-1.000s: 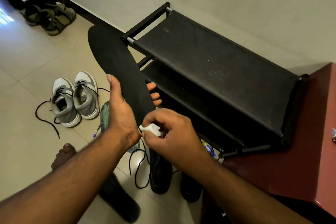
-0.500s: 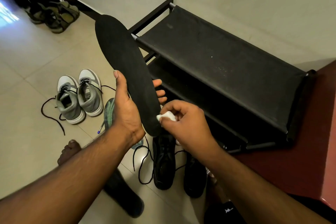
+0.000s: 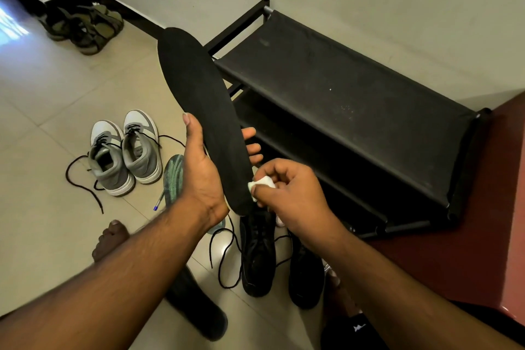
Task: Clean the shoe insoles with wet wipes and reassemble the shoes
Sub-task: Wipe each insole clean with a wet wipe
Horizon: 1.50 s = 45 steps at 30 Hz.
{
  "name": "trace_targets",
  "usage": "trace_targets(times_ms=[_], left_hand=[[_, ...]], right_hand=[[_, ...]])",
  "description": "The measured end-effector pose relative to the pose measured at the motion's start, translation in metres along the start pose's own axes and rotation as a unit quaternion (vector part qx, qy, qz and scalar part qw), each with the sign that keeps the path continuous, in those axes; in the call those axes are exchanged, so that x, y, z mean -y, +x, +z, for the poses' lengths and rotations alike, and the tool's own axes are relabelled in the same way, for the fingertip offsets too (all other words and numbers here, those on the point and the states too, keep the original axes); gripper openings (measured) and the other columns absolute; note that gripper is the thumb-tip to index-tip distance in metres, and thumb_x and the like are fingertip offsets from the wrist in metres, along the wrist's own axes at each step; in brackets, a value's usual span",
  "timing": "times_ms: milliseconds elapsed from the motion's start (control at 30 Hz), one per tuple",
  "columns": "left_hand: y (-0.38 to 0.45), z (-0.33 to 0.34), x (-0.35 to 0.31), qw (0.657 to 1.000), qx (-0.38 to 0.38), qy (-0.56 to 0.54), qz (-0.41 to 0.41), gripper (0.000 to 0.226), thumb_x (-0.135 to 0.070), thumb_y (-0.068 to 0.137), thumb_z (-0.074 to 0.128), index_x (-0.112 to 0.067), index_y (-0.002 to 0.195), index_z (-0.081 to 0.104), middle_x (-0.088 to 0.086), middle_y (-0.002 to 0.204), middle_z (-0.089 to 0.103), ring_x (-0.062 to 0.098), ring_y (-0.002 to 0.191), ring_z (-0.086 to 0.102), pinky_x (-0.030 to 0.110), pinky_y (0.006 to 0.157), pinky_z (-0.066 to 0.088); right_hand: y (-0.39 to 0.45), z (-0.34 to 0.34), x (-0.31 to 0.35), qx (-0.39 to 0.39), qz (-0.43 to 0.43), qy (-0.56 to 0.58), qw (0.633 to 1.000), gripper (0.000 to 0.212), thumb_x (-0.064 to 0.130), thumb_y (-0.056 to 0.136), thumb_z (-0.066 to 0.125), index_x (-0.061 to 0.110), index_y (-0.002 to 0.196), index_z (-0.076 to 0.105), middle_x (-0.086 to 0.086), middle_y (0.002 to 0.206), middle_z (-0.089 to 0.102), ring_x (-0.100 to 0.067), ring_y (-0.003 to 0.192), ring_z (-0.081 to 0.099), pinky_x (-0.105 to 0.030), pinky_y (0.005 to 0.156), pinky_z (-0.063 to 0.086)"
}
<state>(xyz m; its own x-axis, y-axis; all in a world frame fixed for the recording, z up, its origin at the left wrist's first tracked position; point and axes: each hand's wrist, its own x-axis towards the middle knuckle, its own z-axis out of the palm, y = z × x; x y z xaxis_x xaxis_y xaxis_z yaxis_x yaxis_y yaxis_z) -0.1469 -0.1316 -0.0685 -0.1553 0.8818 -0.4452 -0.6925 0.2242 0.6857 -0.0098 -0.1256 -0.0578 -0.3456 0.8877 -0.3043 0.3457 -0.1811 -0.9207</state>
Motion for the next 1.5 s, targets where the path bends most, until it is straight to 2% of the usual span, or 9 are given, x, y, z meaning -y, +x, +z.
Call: trace_targets(times_ms=[133,300,400,533,633,867,1033,1267,1500], left_hand=[[0.000,0.001,-0.004,1.000,-0.015,-0.003,0.021,0.091,-0.082,0.087,0.022,-0.012,0.093,0.080,0.015,0.097,0.071,0.025,0.085,0.066,0.041,0.086,0.053],[-0.001,0.002,-0.007,0.998,-0.025,-0.017,0.049,0.082,-0.075,0.092,0.022,-0.014,0.112,0.072,0.015,0.106,0.072,0.026,0.086,0.068,0.039,0.081,0.057],[0.002,0.001,-0.010,0.998,-0.019,-0.019,0.049,0.088,-0.078,0.091,0.022,-0.008,0.119,0.068,0.016,0.106,0.071,0.027,0.087,0.068,0.039,0.080,0.056],[0.001,-0.002,-0.012,0.999,-0.005,-0.015,0.031,0.093,-0.081,0.088,0.020,-0.008,0.099,0.077,0.014,0.098,0.072,0.026,0.085,0.068,0.043,0.086,0.055],[0.001,0.000,-0.011,0.999,0.000,-0.039,0.030,0.093,-0.082,0.087,0.023,-0.008,0.098,0.078,0.014,0.100,0.071,0.026,0.086,0.066,0.042,0.086,0.053],[0.001,-0.001,-0.015,0.996,-0.022,-0.081,0.022,0.091,-0.082,0.087,0.026,-0.009,0.129,0.062,0.012,0.111,0.069,0.024,0.087,0.066,0.038,0.079,0.054],[0.000,0.001,-0.016,0.997,-0.034,-0.066,0.016,0.097,-0.082,0.087,0.023,-0.005,0.131,0.061,0.014,0.116,0.069,0.026,0.090,0.066,0.040,0.085,0.055],[-0.012,0.017,-0.003,0.999,-0.023,-0.010,-0.029,0.095,-0.083,0.084,0.024,-0.004,0.088,0.078,0.016,0.088,0.073,0.025,0.077,0.073,0.034,0.064,0.059],[-0.011,0.017,-0.005,0.999,-0.022,-0.023,-0.031,0.087,-0.077,0.088,0.030,-0.006,0.093,0.080,0.021,0.115,0.070,0.032,0.110,0.068,0.044,0.095,0.050]], right_hand=[[-0.007,0.005,0.006,0.090,-0.044,0.029,0.995,0.014,0.002,0.080,0.071,0.015,0.082,0.067,-0.009,0.078,0.066,-0.021,0.066,0.064,-0.029,0.061,0.056],[0.009,-0.014,-0.005,-0.048,-0.002,-0.116,0.992,0.014,0.009,0.077,0.072,0.023,0.079,0.068,0.003,0.076,0.066,-0.004,0.066,0.060,-0.017,0.055,0.047],[0.014,-0.022,0.003,-0.063,-0.020,-0.032,0.997,0.015,0.005,0.076,0.073,0.019,0.078,0.069,0.000,0.074,0.068,-0.008,0.064,0.060,-0.024,0.059,0.049],[0.002,-0.016,0.020,0.056,-0.066,0.108,0.990,0.018,-0.007,0.077,0.071,0.010,0.080,0.068,0.002,0.075,0.067,-0.009,0.065,0.062,-0.021,0.059,0.051],[-0.005,-0.007,0.016,0.121,-0.090,0.030,0.988,0.016,-0.001,0.078,0.073,0.014,0.082,0.068,-0.002,0.077,0.067,-0.010,0.064,0.059,-0.020,0.059,0.049],[0.015,-0.026,0.001,-0.050,-0.055,-0.126,0.989,0.015,0.009,0.075,0.074,0.022,0.077,0.068,0.008,0.077,0.065,0.002,0.065,0.056,-0.013,0.058,0.044],[0.003,-0.019,0.017,0.045,-0.107,-0.010,0.993,0.015,0.005,0.077,0.076,0.018,0.080,0.070,0.008,0.075,0.066,-0.008,0.065,0.058,-0.021,0.060,0.049],[-0.006,-0.003,0.008,0.052,-0.166,-0.016,0.985,0.013,0.003,0.077,0.075,0.011,0.086,0.071,0.005,0.083,0.066,-0.003,0.072,0.062,-0.015,0.064,0.049],[0.012,-0.018,0.000,-0.080,-0.118,-0.151,0.978,0.018,0.005,0.076,0.071,0.022,0.079,0.068,0.010,0.086,0.064,-0.002,0.080,0.059,-0.013,0.069,0.045]])
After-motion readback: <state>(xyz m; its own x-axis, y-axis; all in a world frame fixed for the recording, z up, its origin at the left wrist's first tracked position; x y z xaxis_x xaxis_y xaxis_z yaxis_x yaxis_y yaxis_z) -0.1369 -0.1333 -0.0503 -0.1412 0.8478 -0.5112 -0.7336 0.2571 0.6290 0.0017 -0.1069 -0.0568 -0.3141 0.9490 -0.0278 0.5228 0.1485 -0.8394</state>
